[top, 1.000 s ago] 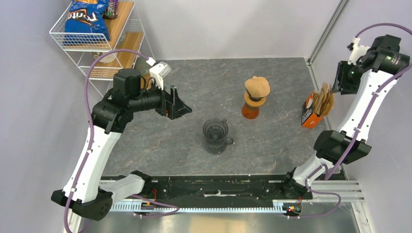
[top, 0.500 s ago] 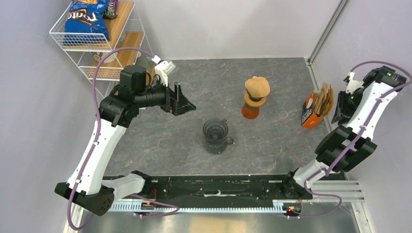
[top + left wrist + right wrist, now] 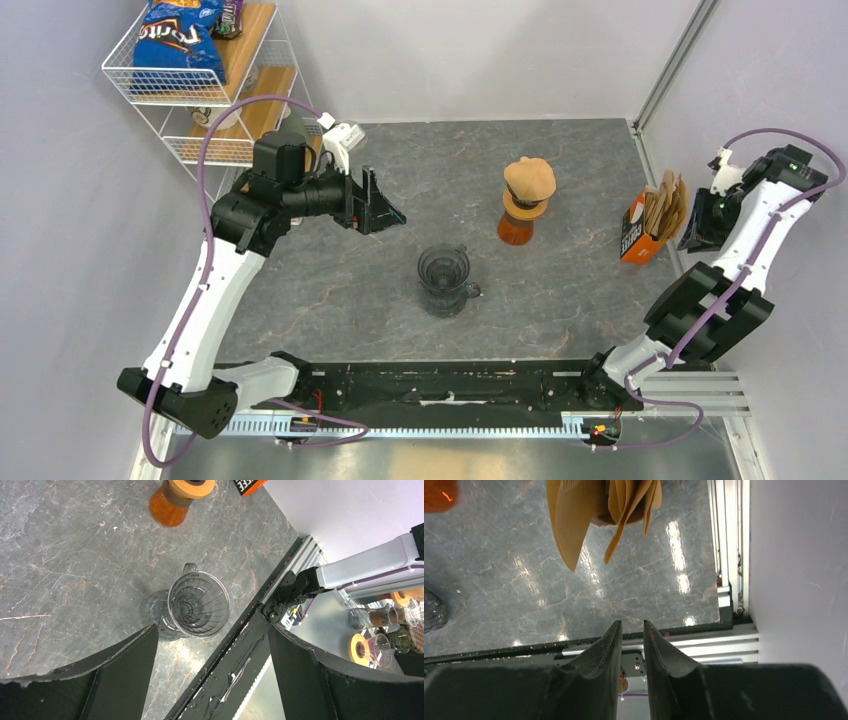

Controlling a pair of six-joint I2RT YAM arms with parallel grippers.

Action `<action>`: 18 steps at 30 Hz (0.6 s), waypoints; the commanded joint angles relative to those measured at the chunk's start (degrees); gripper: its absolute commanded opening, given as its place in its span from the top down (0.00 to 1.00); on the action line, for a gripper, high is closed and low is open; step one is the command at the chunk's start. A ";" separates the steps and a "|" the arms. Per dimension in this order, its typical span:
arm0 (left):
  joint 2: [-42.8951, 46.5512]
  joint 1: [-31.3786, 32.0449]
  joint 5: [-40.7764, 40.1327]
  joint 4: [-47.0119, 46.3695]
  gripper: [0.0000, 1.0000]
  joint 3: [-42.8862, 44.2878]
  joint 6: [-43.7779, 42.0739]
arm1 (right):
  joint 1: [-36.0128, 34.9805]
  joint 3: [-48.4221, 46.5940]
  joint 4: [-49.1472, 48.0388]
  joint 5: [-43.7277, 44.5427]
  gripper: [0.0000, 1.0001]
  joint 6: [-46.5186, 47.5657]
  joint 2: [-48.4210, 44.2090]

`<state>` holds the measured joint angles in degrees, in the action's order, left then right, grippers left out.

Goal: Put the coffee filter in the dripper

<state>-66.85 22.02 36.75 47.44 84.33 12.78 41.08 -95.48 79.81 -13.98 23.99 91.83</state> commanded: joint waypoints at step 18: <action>-1.34 -1.04 3.24 -2.75 0.13 -0.40 2.15 | 0.90 -3.69 -9.87 -4.71 0.75 -4.98 4.67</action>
<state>-67.90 21.43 38.09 46.57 84.25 13.61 41.65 -98.08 72.60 -17.39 20.10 96.18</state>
